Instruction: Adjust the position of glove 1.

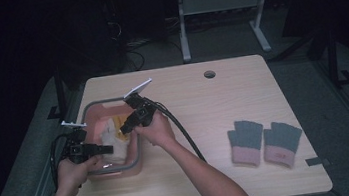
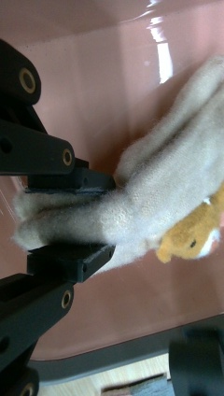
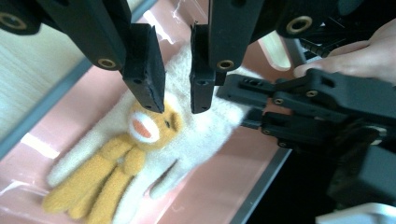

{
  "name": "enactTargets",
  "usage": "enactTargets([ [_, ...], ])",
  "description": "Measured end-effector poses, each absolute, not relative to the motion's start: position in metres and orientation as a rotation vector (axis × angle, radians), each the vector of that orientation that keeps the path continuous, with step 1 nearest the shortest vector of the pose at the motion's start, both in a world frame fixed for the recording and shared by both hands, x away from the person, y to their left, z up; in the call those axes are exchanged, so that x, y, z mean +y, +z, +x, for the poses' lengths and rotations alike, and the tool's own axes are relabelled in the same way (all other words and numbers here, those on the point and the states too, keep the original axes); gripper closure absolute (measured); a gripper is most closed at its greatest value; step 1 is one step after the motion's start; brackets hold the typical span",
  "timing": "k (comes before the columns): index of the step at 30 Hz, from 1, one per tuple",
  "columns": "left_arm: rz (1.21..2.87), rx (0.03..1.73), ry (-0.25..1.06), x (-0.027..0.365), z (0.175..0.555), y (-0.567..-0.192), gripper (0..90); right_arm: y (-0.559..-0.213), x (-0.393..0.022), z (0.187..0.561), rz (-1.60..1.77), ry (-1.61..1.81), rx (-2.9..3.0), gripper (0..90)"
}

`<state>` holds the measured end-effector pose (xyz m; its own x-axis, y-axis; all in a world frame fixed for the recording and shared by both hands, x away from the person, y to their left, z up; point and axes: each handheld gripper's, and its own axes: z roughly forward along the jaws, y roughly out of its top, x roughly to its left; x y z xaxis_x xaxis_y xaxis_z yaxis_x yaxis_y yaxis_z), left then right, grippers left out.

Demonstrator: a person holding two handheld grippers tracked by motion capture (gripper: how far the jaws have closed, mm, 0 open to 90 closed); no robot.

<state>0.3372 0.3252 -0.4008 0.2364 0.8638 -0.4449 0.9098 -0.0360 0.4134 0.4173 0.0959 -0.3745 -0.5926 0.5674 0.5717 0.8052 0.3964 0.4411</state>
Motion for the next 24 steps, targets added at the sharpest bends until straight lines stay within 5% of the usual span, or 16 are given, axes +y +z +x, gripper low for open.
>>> enactTargets([
  [9,1.884,1.665,-0.028,0.33,0.335,-0.389,54.1,-0.368,0.079,0.411,-1.194,-1.066,-2.304,74.3],
  [24,1.869,1.585,0.061,0.32,0.339,-0.363,52.2,-0.364,0.039,0.409,-1.235,-1.122,-2.273,71.7],
])
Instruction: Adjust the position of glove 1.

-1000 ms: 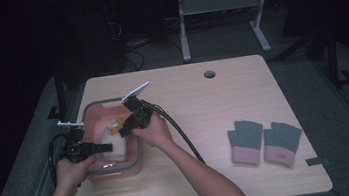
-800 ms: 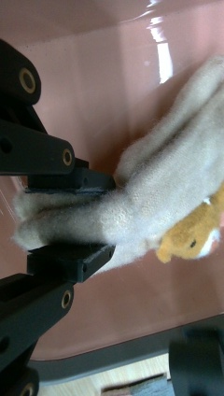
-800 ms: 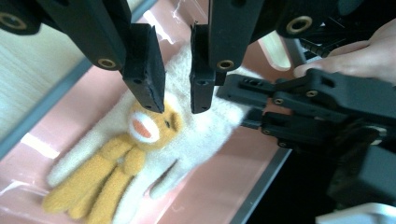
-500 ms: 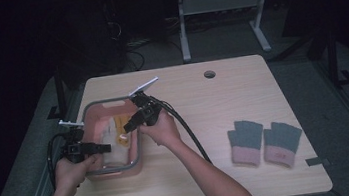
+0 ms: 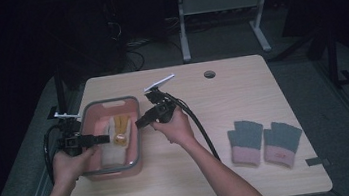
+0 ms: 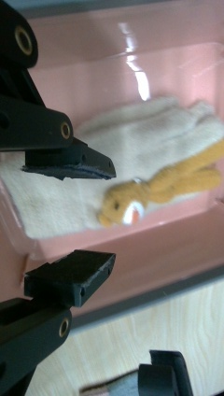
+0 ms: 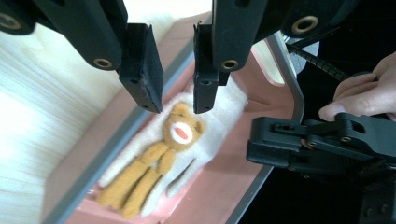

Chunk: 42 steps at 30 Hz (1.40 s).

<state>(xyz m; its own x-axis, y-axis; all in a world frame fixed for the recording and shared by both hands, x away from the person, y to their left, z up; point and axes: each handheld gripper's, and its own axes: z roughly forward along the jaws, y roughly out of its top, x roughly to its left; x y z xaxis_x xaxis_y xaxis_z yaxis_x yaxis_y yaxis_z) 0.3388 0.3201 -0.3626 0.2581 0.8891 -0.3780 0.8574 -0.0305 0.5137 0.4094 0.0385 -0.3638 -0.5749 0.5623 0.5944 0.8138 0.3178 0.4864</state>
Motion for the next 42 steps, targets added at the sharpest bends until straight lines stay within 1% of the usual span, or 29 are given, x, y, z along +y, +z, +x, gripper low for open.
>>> enactTargets([
  [2,1.861,1.569,0.071,0.317,0.339,-0.358,51.9,-0.362,0.035,0.409,-1.244,-1.124,-2.266,71.7],
  [7,1.848,1.508,0.095,0.306,0.34,-0.348,47.4,-0.358,0.016,0.408,-1.255,-1.141,-2.261,69.0],
  [14,1.841,1.466,0.108,0.293,0.342,-0.344,44.5,-0.358,-0.01,0.406,-1.283,-1.162,-2.25,67.5],
  [22,1.848,1.418,0.111,0.277,0.344,-0.336,41.3,-0.356,-0.039,0.405,-1.323,-1.193,-2.23,65.5],
  [28,1.846,1.355,0.081,0.257,0.345,-0.339,34.8,-0.358,-0.065,0.402,-1.366,-1.203,-2.218,63.7],
  [42,1.867,1.28,0.076,0.224,0.345,-0.335,27.6,-0.365,-0.109,0.392,-1.449,-1.215,-2.188,58.1],
])
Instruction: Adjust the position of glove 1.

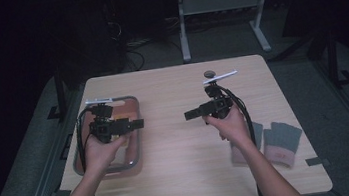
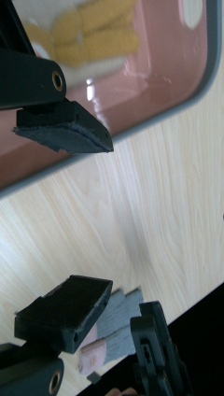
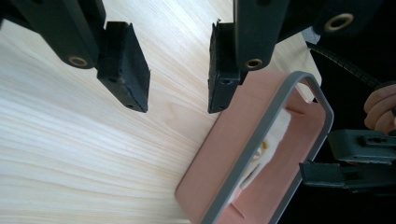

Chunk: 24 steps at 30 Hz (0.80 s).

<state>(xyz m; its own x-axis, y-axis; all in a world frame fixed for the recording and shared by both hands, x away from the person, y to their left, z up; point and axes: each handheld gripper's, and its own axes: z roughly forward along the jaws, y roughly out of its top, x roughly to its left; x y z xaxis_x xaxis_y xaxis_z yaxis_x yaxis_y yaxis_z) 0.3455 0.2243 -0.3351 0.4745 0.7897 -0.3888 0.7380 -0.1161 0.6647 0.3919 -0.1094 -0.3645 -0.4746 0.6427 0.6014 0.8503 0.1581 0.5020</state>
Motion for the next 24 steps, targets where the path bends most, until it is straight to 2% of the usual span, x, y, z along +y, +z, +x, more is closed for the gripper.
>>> enactTargets([
  [24,1.92,1.164,-0.001,0.165,0.345,-0.342,26.2,-0.375,-0.172,0.368,-1.535,-1.222,-2.189,51.1],
])
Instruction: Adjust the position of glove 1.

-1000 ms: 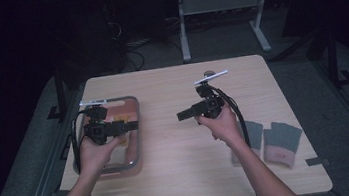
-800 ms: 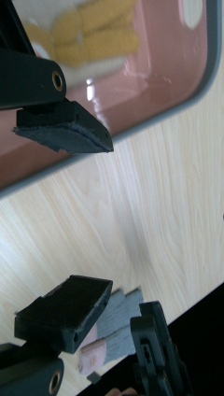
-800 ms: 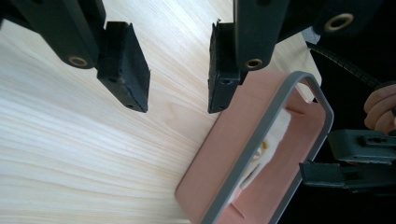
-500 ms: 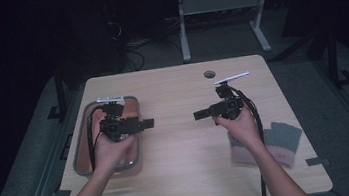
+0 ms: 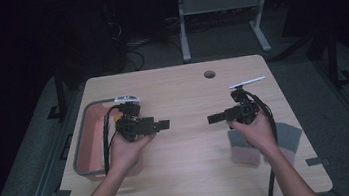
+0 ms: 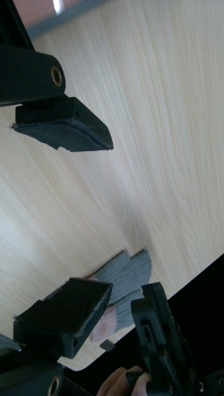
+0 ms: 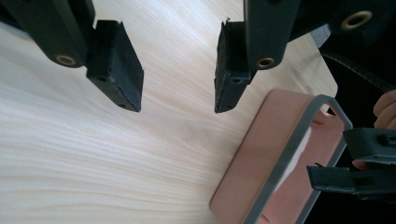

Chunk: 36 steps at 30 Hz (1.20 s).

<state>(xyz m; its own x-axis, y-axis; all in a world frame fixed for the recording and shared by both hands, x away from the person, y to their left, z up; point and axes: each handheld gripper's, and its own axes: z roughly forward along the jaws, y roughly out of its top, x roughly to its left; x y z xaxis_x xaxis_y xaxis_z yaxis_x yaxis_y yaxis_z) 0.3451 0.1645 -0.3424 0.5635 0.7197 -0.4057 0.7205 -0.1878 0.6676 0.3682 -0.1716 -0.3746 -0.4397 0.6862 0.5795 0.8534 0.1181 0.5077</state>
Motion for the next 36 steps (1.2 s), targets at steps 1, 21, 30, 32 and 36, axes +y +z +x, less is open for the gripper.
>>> enactTargets([
  [1,1.921,1.159,-0.01,0.158,0.344,-0.344,26.2,-0.375,-0.174,0.367,-1.547,-1.218,-2.186,50.6],
  [21,2.001,1.009,-0.073,0.091,0.323,-0.365,24.5,-0.397,-0.226,0.336,-1.64,-1.174,-2.214,47.8],
  [30,2.01,0.97,-0.101,0.069,0.321,-0.371,24.5,-0.397,-0.237,0.329,-1.658,-1.144,-2.253,47.2],
  [32,2.007,0.968,-0.107,0.065,0.321,-0.372,24.5,-0.398,-0.242,0.328,-1.672,-1.135,-2.257,47.2],
  [36,2.008,0.959,-0.115,0.058,0.323,-0.375,24.4,-0.399,-0.253,0.327,-1.697,-1.112,-2.287,46.7],
])
